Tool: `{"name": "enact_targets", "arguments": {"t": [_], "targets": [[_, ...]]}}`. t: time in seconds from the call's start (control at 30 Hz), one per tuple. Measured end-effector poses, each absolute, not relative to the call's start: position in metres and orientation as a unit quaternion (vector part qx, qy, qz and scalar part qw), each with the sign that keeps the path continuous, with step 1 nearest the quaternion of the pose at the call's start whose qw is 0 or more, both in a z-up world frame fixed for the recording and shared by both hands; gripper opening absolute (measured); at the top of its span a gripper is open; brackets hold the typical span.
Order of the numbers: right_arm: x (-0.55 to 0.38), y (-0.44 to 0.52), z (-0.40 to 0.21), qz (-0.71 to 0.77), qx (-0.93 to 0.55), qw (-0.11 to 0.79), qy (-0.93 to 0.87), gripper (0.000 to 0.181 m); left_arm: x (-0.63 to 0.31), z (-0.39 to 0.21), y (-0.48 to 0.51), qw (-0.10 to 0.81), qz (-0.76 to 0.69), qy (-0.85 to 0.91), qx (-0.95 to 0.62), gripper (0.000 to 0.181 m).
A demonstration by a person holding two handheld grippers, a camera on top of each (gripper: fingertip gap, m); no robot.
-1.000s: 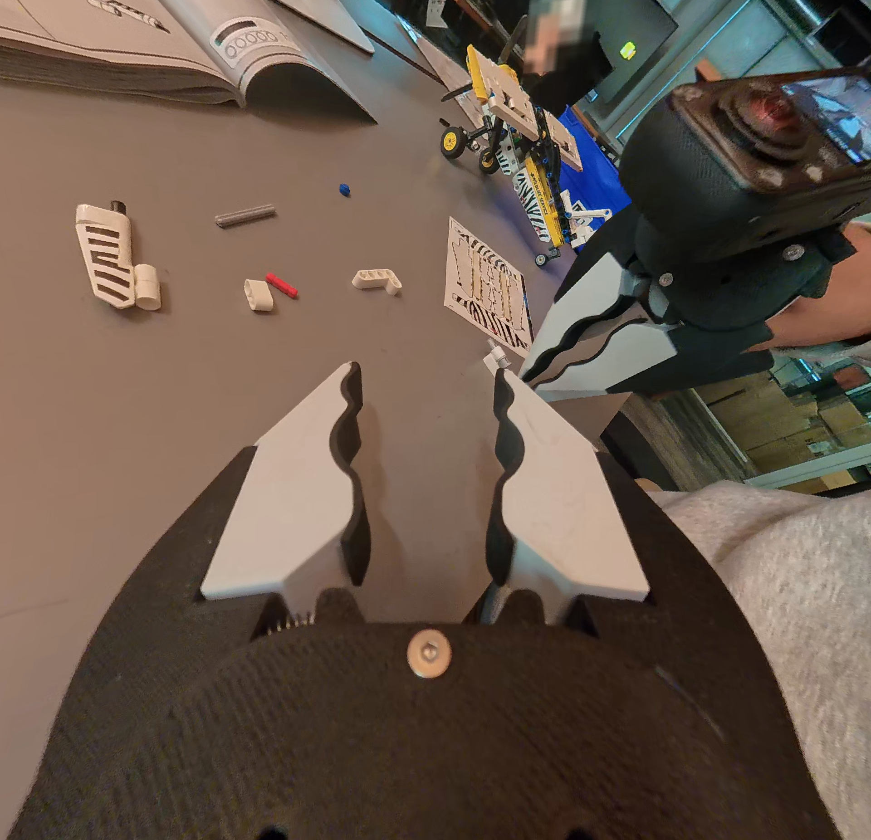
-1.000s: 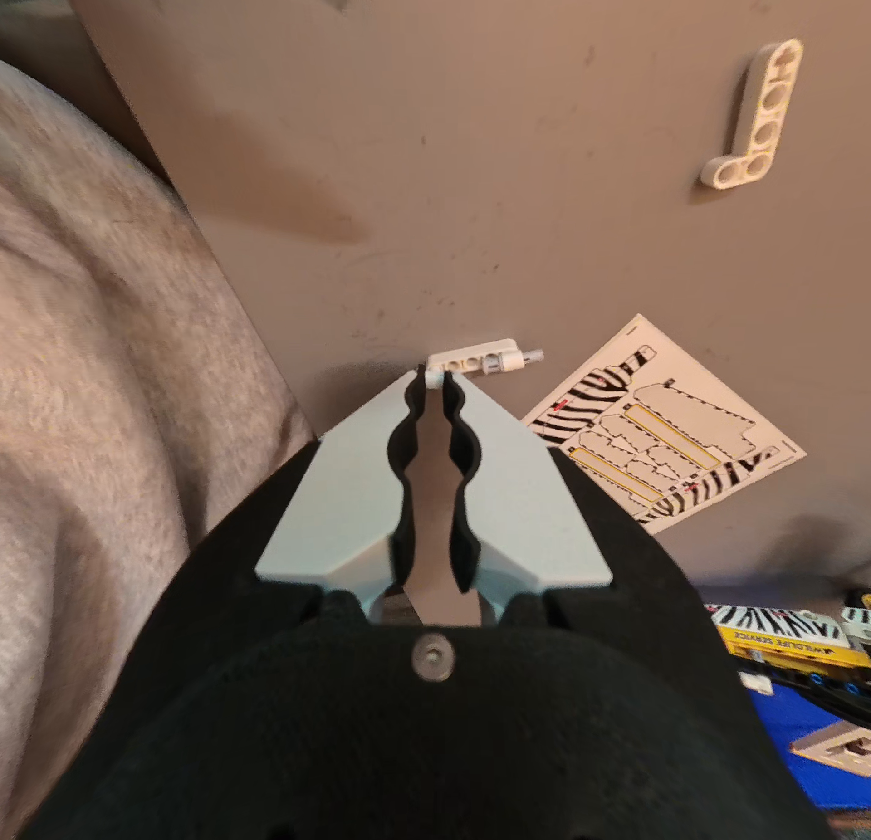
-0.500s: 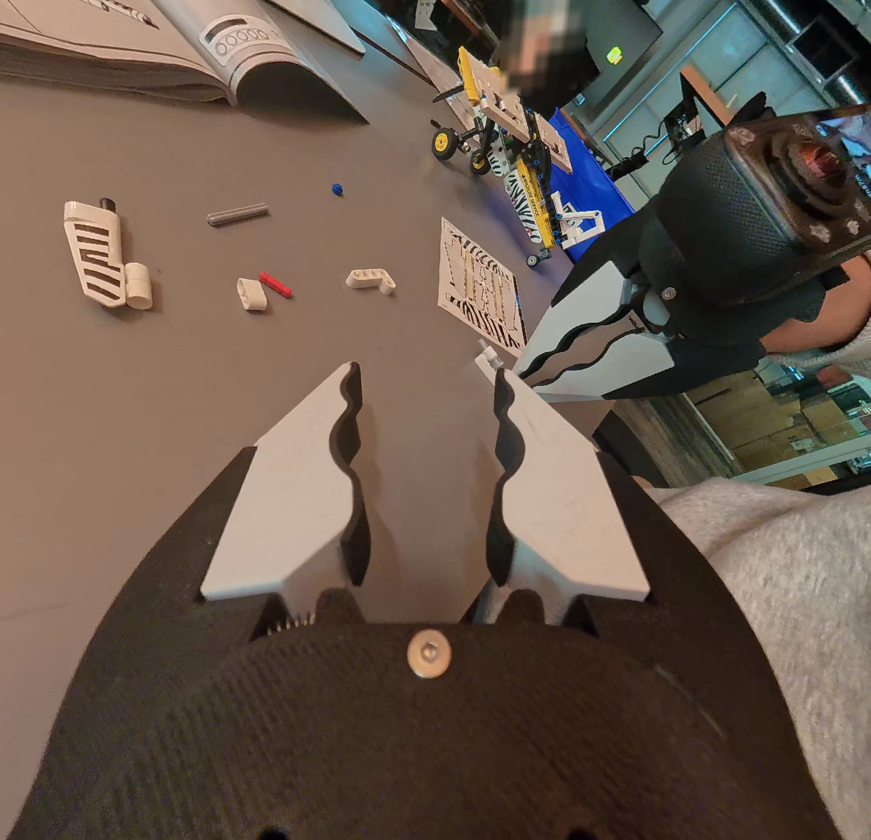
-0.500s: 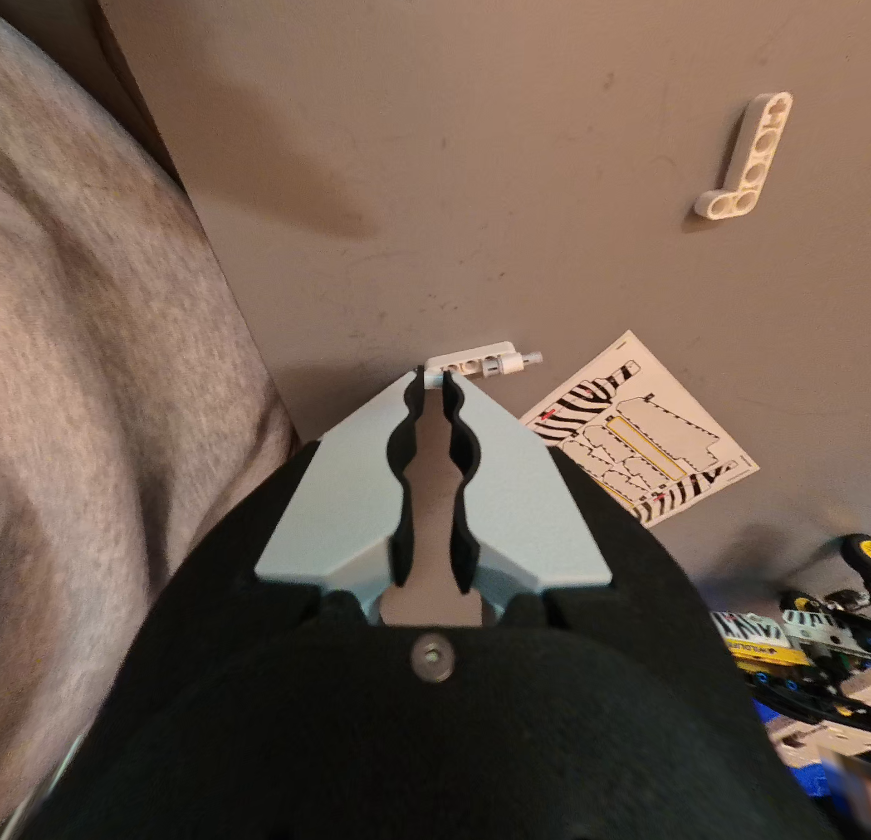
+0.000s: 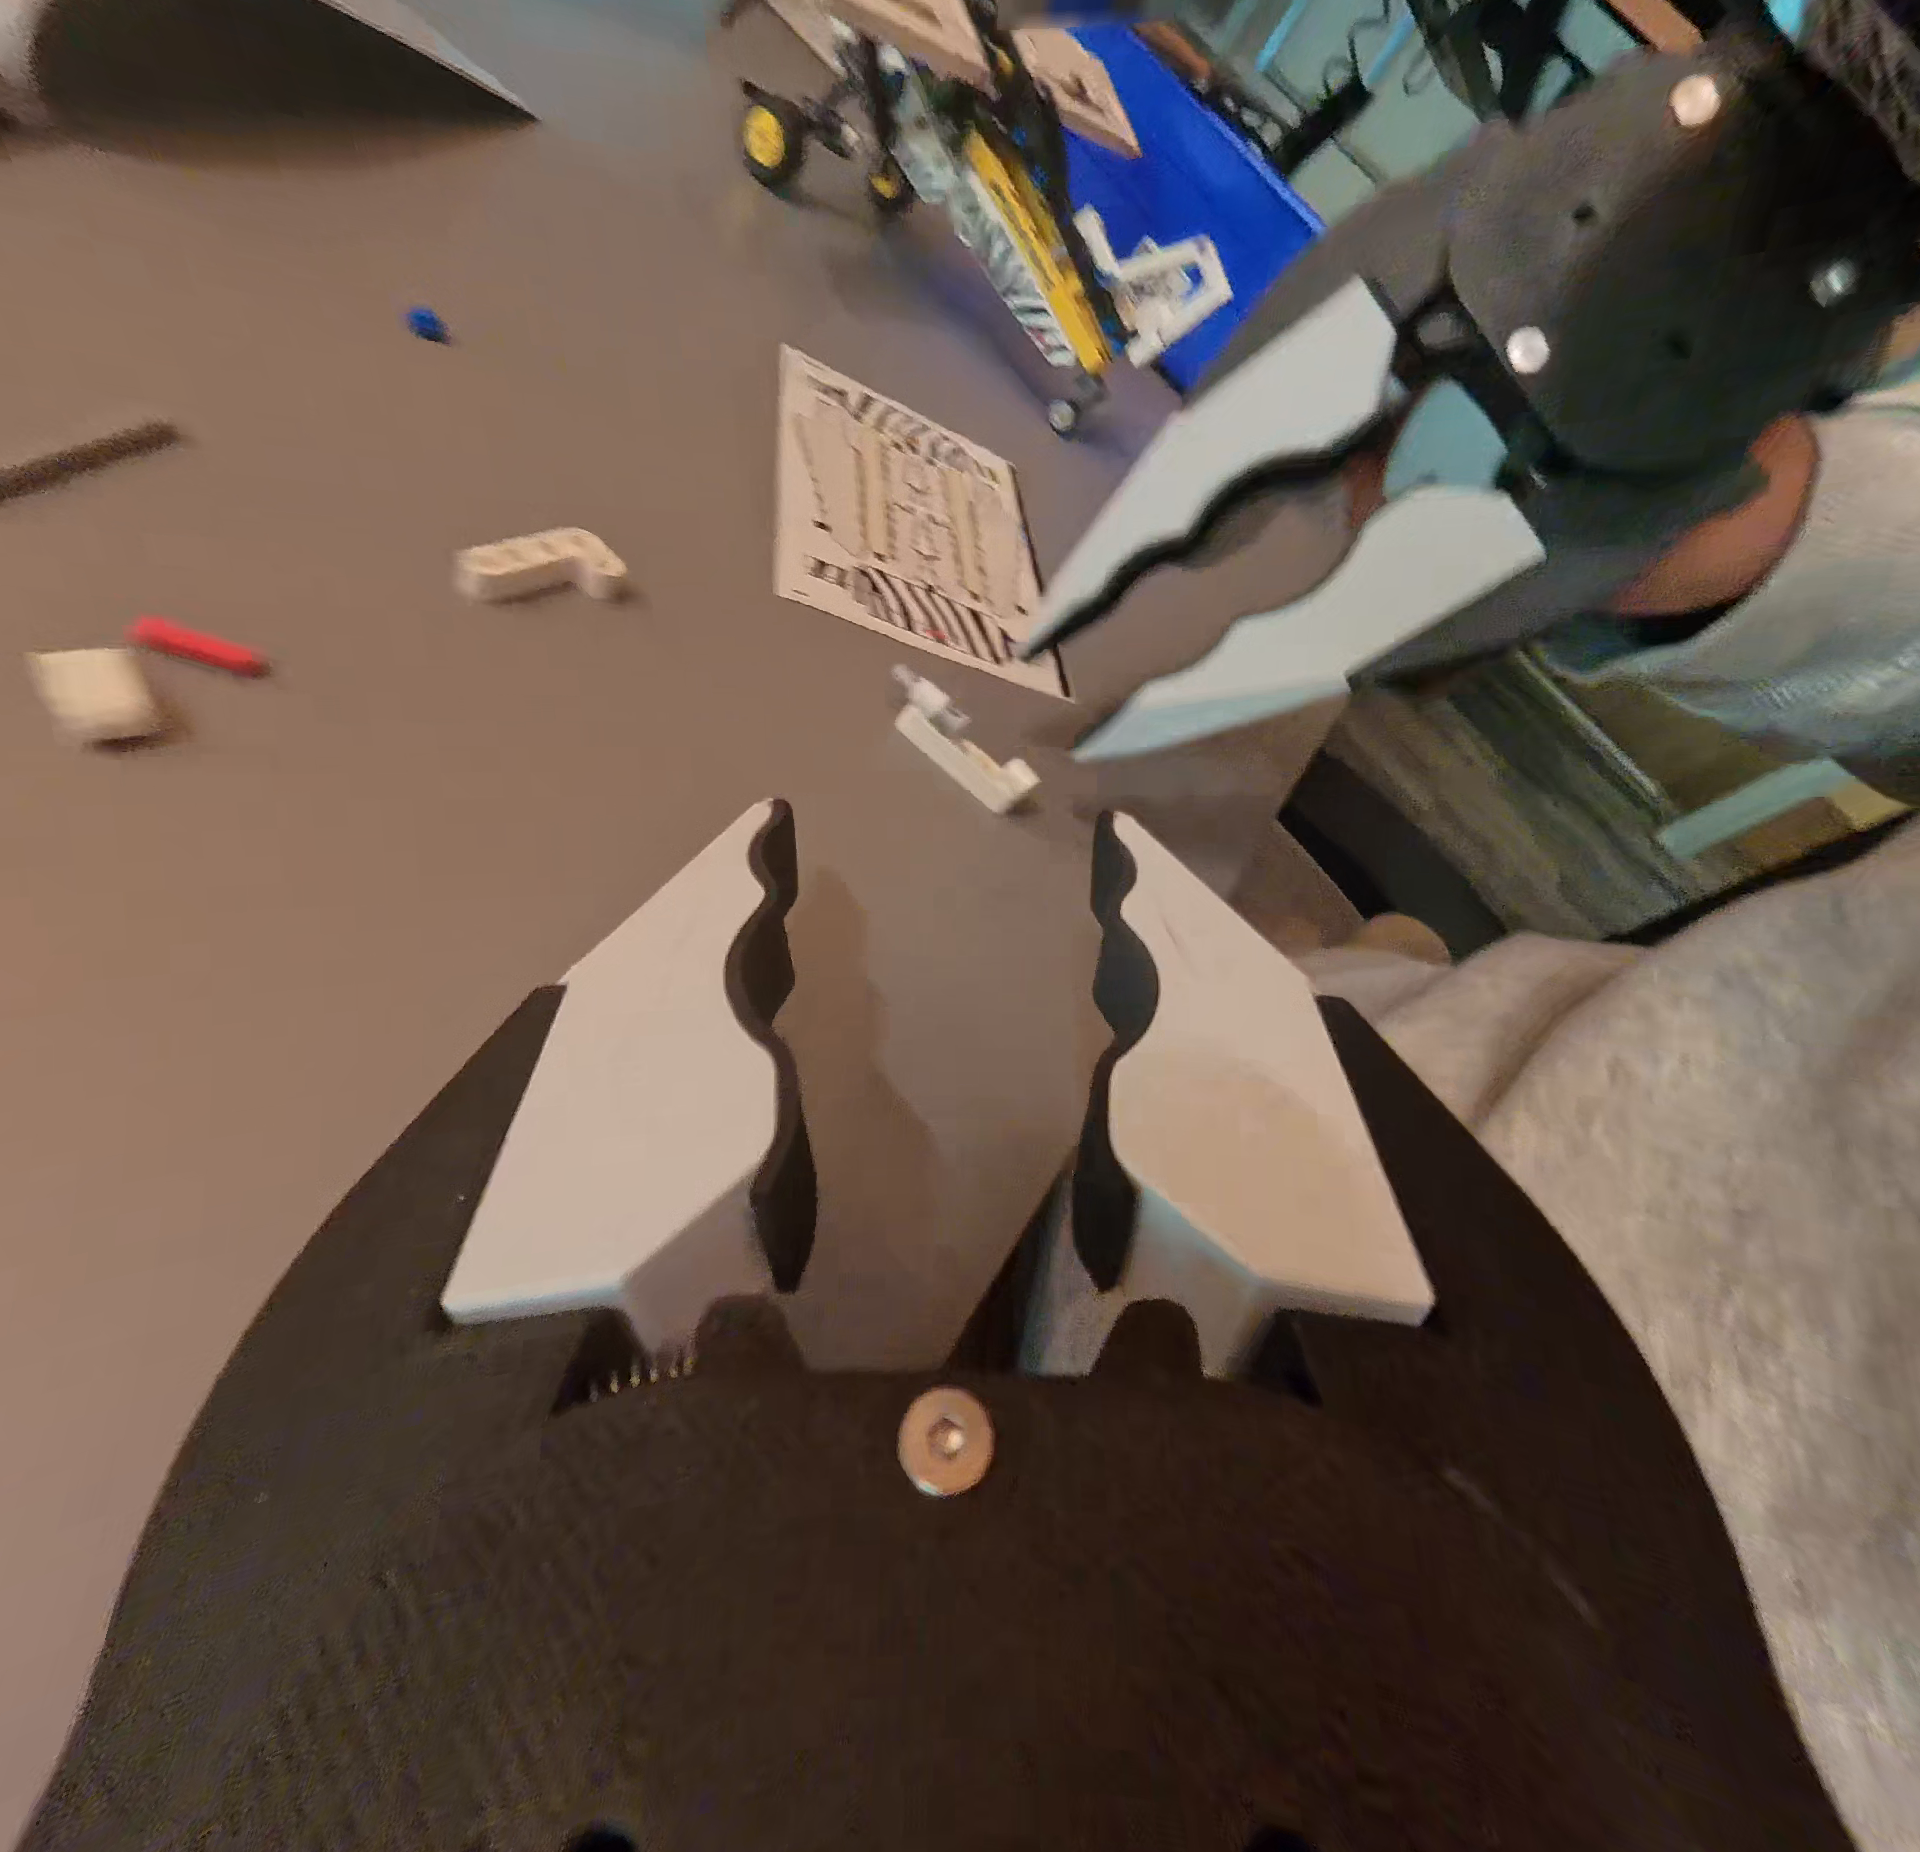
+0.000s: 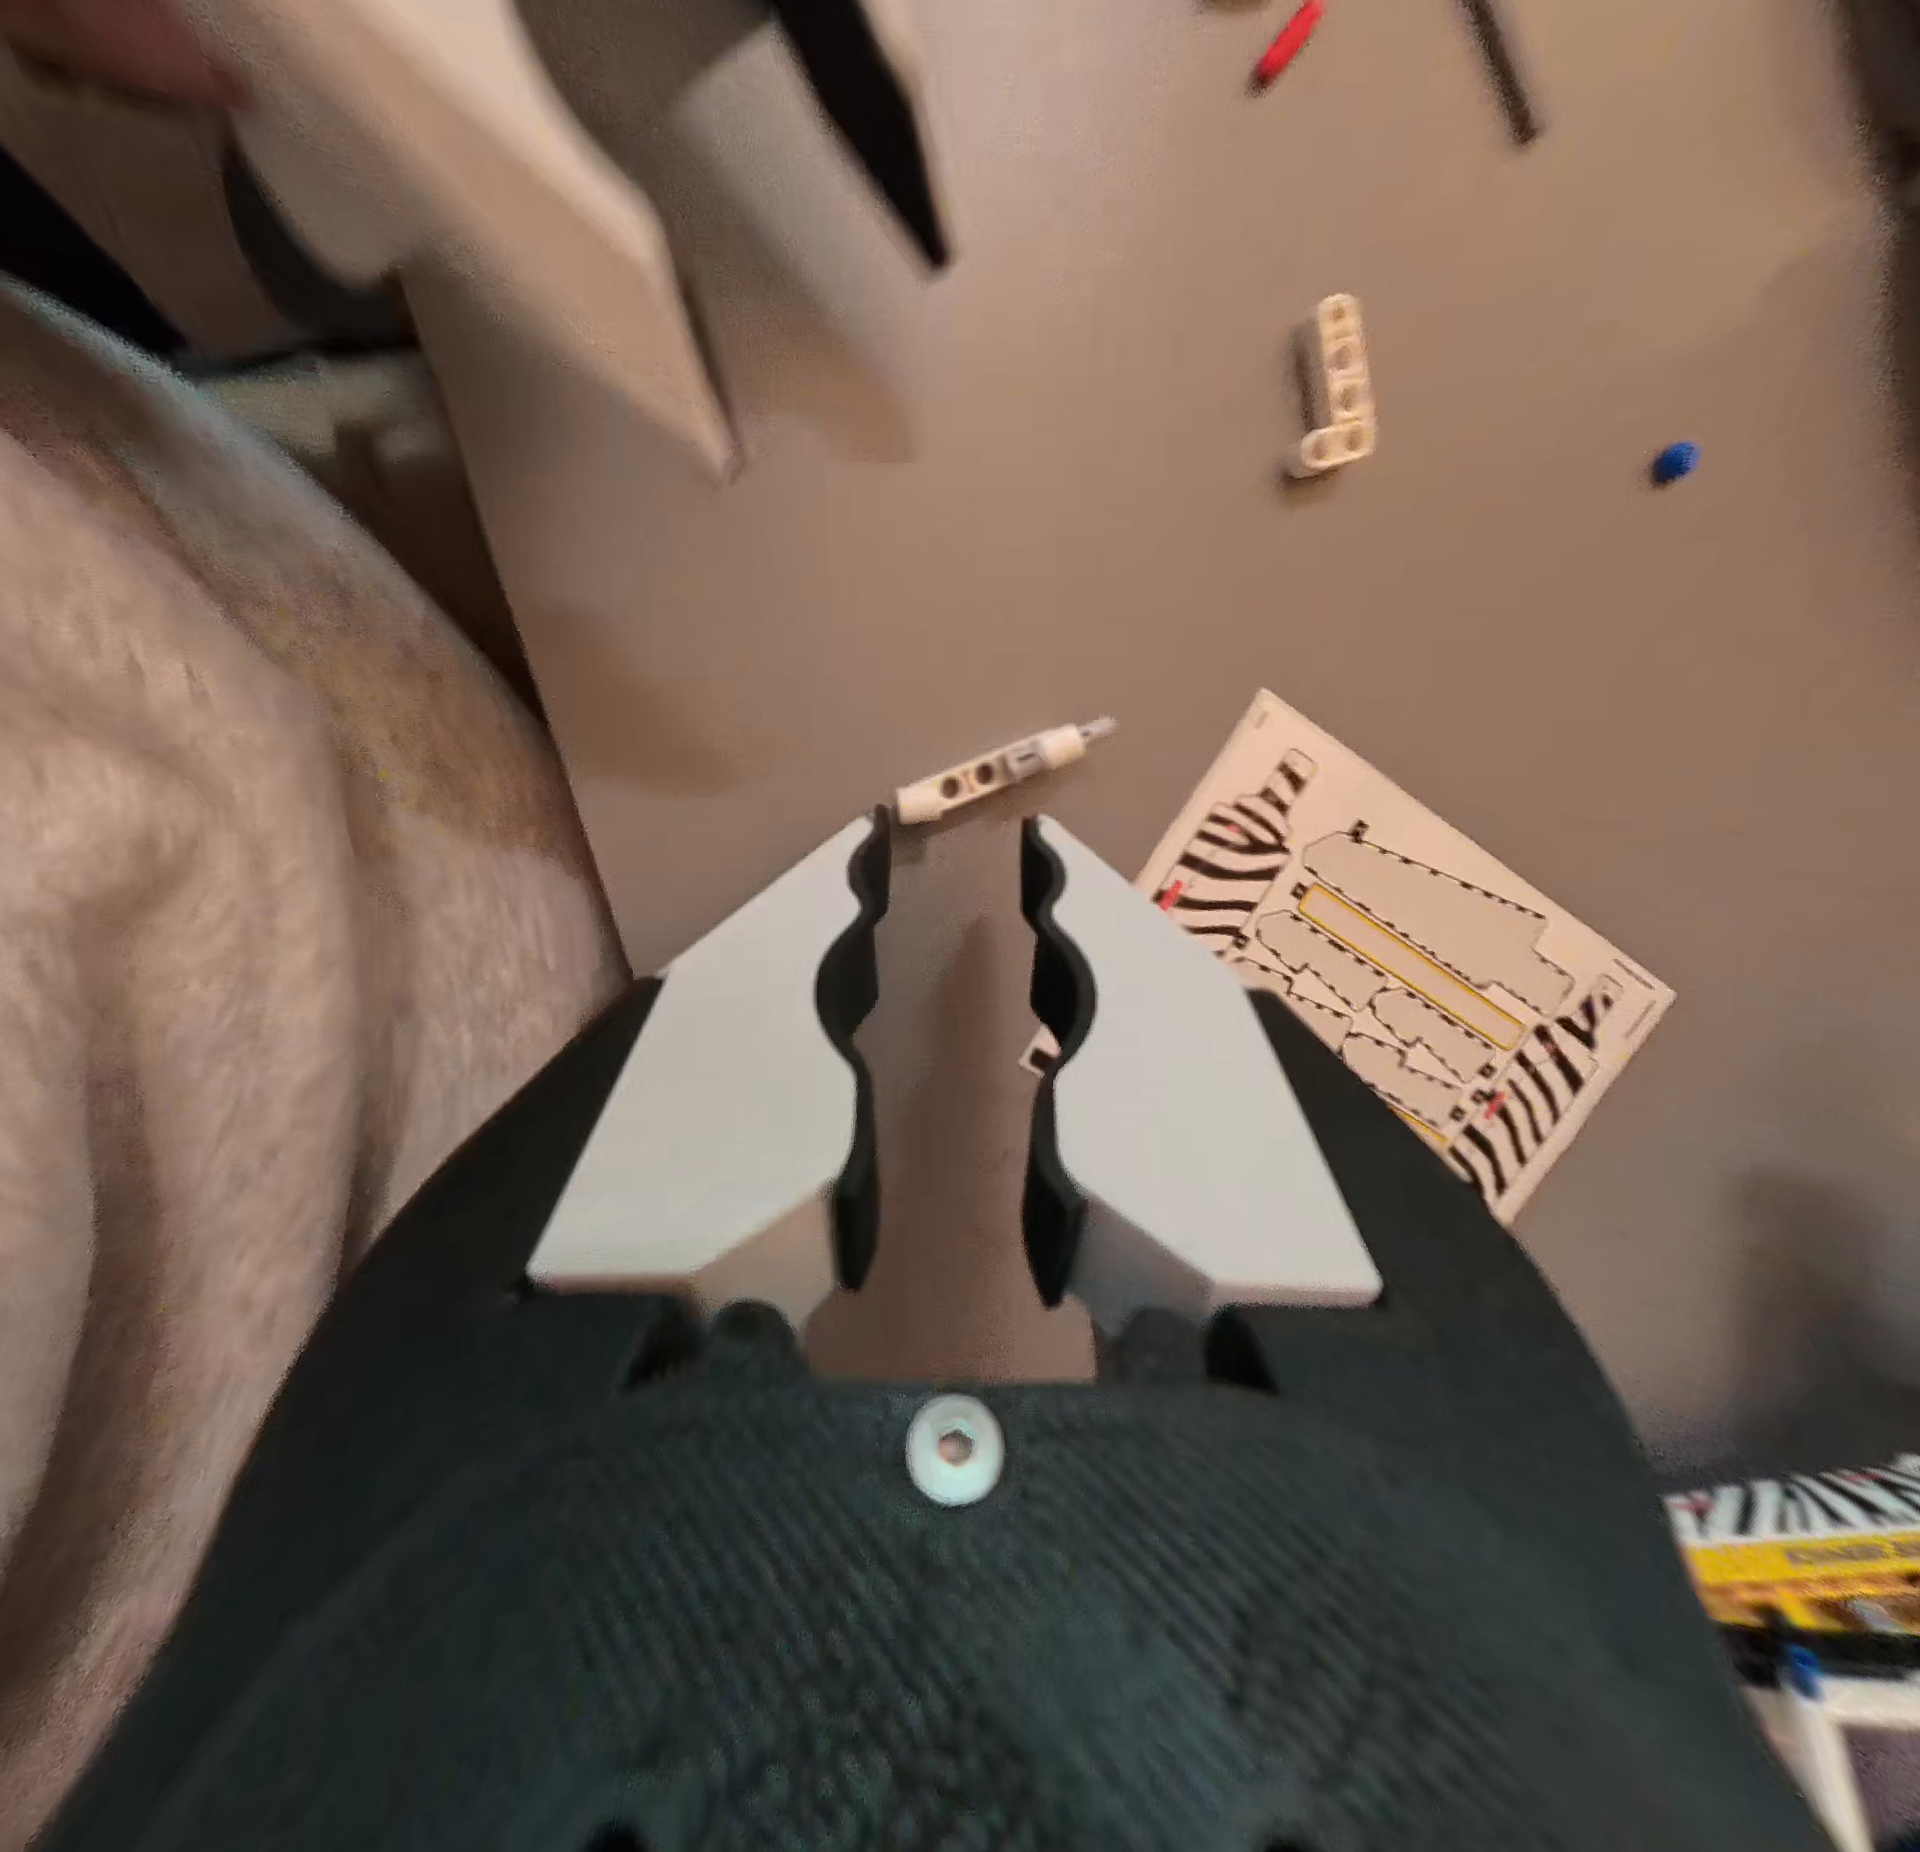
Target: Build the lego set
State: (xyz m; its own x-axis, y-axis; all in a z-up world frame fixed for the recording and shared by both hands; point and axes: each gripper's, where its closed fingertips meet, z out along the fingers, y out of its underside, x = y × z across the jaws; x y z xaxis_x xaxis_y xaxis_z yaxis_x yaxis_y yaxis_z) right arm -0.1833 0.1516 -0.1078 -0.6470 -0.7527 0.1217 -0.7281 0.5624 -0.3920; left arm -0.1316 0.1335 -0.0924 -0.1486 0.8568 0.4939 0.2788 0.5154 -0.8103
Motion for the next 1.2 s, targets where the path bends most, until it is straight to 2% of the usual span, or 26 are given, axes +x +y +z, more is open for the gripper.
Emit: {"name": "enact_targets", "arguments": {"t": [0.07,0.13,0.23,0.37,0.43,0.5,0.7,1.03,1.2], "targets": [[-0.188,0.146,-0.103,-0.258,-0.401,0.055,0.877,0.026,-0.148,-0.1,0.149,0.5,0.277,-0.697,-0.433,0.055],[-0.179,0.146,-0.094,-0.308,-0.443,0.101,0.836,0.044,-0.162,-0.109,0.16,0.475,0.271,-0.699,-0.461,0.034],[-0.179,0.135,-0.077,-0.379,-0.543,0.075,0.746,0.044,-0.173,-0.114,0.158,0.433,0.28,-0.72,-0.464,0.035],[-0.169,0.147,-0.09,-0.295,-0.612,0.148,0.719,0.043,-0.171,-0.115,0.154,0.42,0.29,-0.733,-0.449,0.04],[-0.168,0.148,-0.099,-0.273,-0.645,0.153,0.697,0.033,-0.166,-0.117,0.153,0.398,0.297,-0.74,-0.454,0.04],[-0.168,0.141,-0.106,-0.277,-0.666,0.141,0.679,0.032,-0.161,-0.119,0.153,0.381,0.305,-0.742,-0.461,0.04],[-0.179,0.144,-0.128,-0.207,-0.637,0.183,0.72,0.049,-0.163,-0.12,0.16,0.366,0.313,-0.744,-0.464,0.041],[-0.196,0.164,-0.135,-0.246,-0.567,0.169,0.768,0.04,-0.166,-0.119,0.154,0.341,0.33,-0.733,-0.487,0.044],[-0.192,0.155,-0.134,-0.3,-0.511,0.171,0.787,0.038,-0.172,-0.106,0.15,0.369,0.308,-0.687,-0.544,0.044]]}}
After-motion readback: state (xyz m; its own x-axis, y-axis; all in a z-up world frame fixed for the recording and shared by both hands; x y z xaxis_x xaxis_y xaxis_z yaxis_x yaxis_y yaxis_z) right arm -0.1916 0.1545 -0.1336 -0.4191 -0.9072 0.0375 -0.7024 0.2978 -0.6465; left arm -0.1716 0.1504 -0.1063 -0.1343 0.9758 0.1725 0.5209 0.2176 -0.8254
